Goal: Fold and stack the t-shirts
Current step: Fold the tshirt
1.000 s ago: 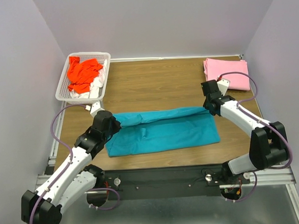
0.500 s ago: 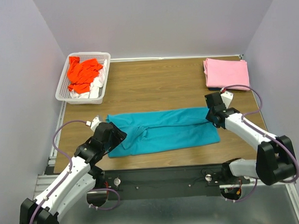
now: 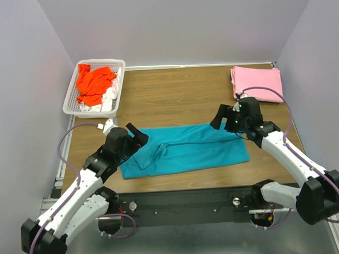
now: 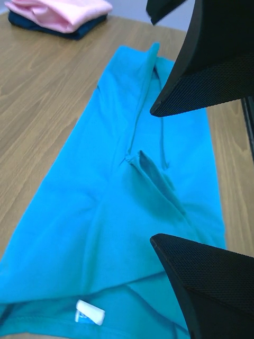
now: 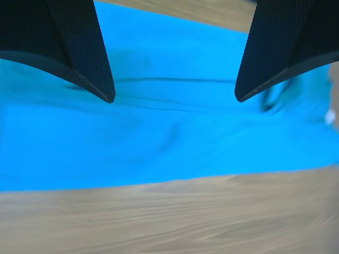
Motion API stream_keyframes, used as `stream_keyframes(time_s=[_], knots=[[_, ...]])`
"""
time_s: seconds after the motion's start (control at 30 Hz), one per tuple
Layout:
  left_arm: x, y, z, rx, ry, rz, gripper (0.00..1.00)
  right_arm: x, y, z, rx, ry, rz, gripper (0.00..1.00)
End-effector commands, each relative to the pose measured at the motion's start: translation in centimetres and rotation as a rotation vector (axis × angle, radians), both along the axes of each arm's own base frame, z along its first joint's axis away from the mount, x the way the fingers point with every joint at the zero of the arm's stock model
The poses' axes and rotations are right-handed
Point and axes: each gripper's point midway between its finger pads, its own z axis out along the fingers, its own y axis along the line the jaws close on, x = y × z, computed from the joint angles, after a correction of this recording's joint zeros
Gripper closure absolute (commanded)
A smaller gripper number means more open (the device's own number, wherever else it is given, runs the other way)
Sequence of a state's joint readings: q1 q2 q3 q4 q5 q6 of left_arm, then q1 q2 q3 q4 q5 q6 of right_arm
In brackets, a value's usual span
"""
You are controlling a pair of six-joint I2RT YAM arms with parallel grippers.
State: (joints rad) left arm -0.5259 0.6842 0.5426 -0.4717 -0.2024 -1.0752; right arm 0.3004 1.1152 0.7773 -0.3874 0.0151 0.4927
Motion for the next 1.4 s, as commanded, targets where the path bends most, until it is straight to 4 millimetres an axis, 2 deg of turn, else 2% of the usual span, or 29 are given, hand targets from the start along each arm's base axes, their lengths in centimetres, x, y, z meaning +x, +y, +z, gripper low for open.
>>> stream_keyframes(time_s=[0.0, 0.03, 0.07, 0.1, 0.13, 0.17, 0.23, 0.27, 0.3, 0.33, 0.4, 0.43, 0.53, 0.63, 0.73, 0.83, 0.87, 0.9, 0.97, 1.03, 1.07, 1.1, 1.13, 1.17, 1.2, 1.23, 1.3, 1.33, 1.37], knots=[[3.0, -0.9, 0.4, 0.093, -0.043, -0.038, 0.02, -1.5, 10.8, 4.4, 0.28, -0.097, 0.529, 0.0], [3.4, -0.8, 0.0, 0.11, -0.03, -0.035, 0.02, -1.6, 12.6, 3.4, 0.286, -0.066, 0.586, 0.0], [4.2, -0.8, -0.2, 0.115, -0.032, -0.029, 0.02, -1.7, 14.6, 4.5, 0.31, -0.096, 0.664, 0.0], [4.8, -0.7, -1.4, 0.152, -0.002, -0.044, 0.02, -3.2, 17.2, 4.5, 0.311, -0.107, 0.783, 0.0], [5.0, -1.2, -1.9, 0.139, 0.009, -0.086, 0.02, -3.3, 19.1, 3.2, 0.325, -0.091, 0.847, 0.0], [6.4, -0.7, -1.8, 0.124, -0.015, -0.076, 0.02, -3.8, 21.0, 4.3, 0.36, -0.111, 0.941, 0.0], [6.9, -0.1, -3.9, 0.135, 0.034, -0.102, 0.02, -4.9, 23.8, 3.8, 0.373, -0.122, 1.064, 0.0], [7.6, 0.1, -4.0, 0.119, 0.023, -0.103, 0.02, -4.6, 24.7, 1.9, 0.35, -0.106, 1.105, 0.0], [7.9, 0.9, -5.4, 0.127, 0.053, -0.087, 0.02, -4.6, 25.9, 2.0, 0.337, -0.131, 1.147, 0.0], [8.3, 1.3, -5.8, 0.145, 0.047, -0.089, 0.02, -4.3, 26.4, 1.5, 0.322, -0.142, 1.169, 0.0], [8.8, 0.8, -6.7, 0.129, 0.059, -0.121, 0.02, -3.9, 27.5, -1.3, 0.295, -0.111, 1.206, 0.0], [8.9, 0.9, -7.1, 0.131, 0.065, -0.122, 0.02, -3.7, 28.6, -1.2, 0.298, -0.127, 1.236, 0.0], [9.4, 1.0, -8.5, 0.133, 0.097, -0.125, 0.02, -4.2, 30.5, -2.8, 0.307, -0.113, 1.318, 0.0], [9.3, 1.5, -10.1, 0.137, 0.14, -0.124, 0.02, -5.8, 31.9, -4.1, 0.307, -0.1, 1.39, 0.0], [9.1, 1.8, -10.8, 0.141, 0.164, -0.119, 0.02, -7.5, 32.4, -4.6, 0.315, -0.089, 1.443, 0.0], [9.0, 2.2, -11.2, 0.153, 0.173, -0.11, 0.02, -9.4, 31.6, -5.7, 0.318, -0.036, 1.452, 0.0], [9.1, 2.3, -11.2, 0.157, 0.173, -0.106, 0.02, -9.9, 31.4, -5.3, 0.317, -0.041, 1.459, 0.0], [9.0, 2.5, -11.4, 0.162, 0.182, -0.102, 0.02, -11.4, 30.6, -6.3, 0.308, -0.002, 1.464, 0.0], [9.1, 2.7, -11.4, 0.167, 0.184, -0.094, 0.02, -13.0, 29.9, -5.5, 0.305, -0.01, 1.476, 0.0], [9.1, 3.0, -11.5, 0.172, 0.187, -0.089, 0.02, -14.9, 28.4, -6.6, 0.269, 0.029, 1.464, 0.0], [9.1, 3.1, -11.5, 0.174, 0.188, -0.09, 0.02, -14.9, 27.9, -6.5, 0.252, 0.032, 1.426, 0.0], [9.3, 3.1, -11.2, 0.177, 0.182, -0.091, 0.02, -14.9, 27.6, -5.2, 0.249, -0.003, 1.408, 0.0], [9.3, 3.2, -11.1, 0.18, 0.179, -0.09, 0.02, -15.1, 26.6, -5.4, 0.231, 0.003, 1.381, 0.0], [9.1, 3.3, -11.0, 0.188, 0.188, -0.09, 0.02, -14.0, 26.2, -5.2, 0.191, -0.011, 1.295, 0.0], [9.4, 3.3, -10.3, 0.189, 0.172, -0.091, 0.02, -13.3, 26.0, -3.1, 0.183, -0.07, 1.236, 0.0], [9.5, 3.2, -9.8, 0.188, 0.161, -0.094, 0.02, -12.5, 25.6, -2.6, 0.164, -0.087, 1.168, 0.0], [9.7, 3.4, -8.3, 0.191, 0.127, -0.084, 0.02, -9.4, 24.3, -1.3, 0.104, -0.123, 0.945, 0.0], [9.9, 3.3, -7.5, 0.188, 0.109, -0.082, 0.02, -7.9, 23.2, 0.0, 0.097, -0.146, 0.852, 0.0], [9.7, 3.4, -7.1, 0.189, 0.106, -0.079, 0.02, -7.1, 21.8, 0.2, 0.077, -0.12, 0.776, 0.0]])
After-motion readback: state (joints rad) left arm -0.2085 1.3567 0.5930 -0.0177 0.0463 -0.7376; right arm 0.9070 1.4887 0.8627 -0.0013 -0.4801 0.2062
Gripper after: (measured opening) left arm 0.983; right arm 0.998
